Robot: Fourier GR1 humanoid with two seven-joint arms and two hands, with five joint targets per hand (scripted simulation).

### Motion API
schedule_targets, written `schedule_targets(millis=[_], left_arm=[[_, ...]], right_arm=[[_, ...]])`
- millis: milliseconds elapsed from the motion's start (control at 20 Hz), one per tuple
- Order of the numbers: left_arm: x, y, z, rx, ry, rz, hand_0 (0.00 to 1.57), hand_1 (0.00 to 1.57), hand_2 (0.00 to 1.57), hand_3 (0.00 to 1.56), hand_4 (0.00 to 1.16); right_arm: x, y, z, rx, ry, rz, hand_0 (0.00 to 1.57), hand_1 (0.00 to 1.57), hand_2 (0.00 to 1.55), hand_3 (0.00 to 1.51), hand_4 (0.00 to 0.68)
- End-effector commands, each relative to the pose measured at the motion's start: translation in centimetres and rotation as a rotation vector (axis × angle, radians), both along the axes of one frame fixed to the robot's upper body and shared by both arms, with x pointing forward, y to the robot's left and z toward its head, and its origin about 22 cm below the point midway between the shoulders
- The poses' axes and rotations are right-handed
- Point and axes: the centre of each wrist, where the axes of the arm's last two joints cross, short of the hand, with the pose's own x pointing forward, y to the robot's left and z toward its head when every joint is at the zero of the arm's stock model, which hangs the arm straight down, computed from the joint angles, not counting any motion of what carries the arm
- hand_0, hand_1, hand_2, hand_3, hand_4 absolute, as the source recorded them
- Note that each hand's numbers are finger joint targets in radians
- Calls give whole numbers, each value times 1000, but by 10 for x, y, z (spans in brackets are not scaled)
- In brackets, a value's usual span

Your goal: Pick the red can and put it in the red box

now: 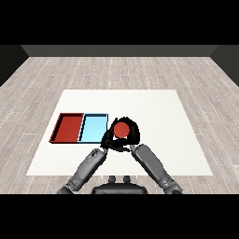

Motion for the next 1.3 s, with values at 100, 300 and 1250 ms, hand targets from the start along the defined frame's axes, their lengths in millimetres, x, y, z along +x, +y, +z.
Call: schedule_targets(millis=[100,300,1250], left_arm=[[-15,5,11,-28,2,-19,0,0,0,0,0],[5,4,-2,-71,28,182,374,374,719,567,911],[8,-9,5,-83,-86,275,1571,1571,1571,1513,1147]], right_arm=[[21,9,1,-19,4,5,1510,1510,1461,1406,639],[-8,17,0,-11,-6,8,1544,1544,1467,1404,651],[3,7,7,-51,94,6,923,923,935,532,0]])
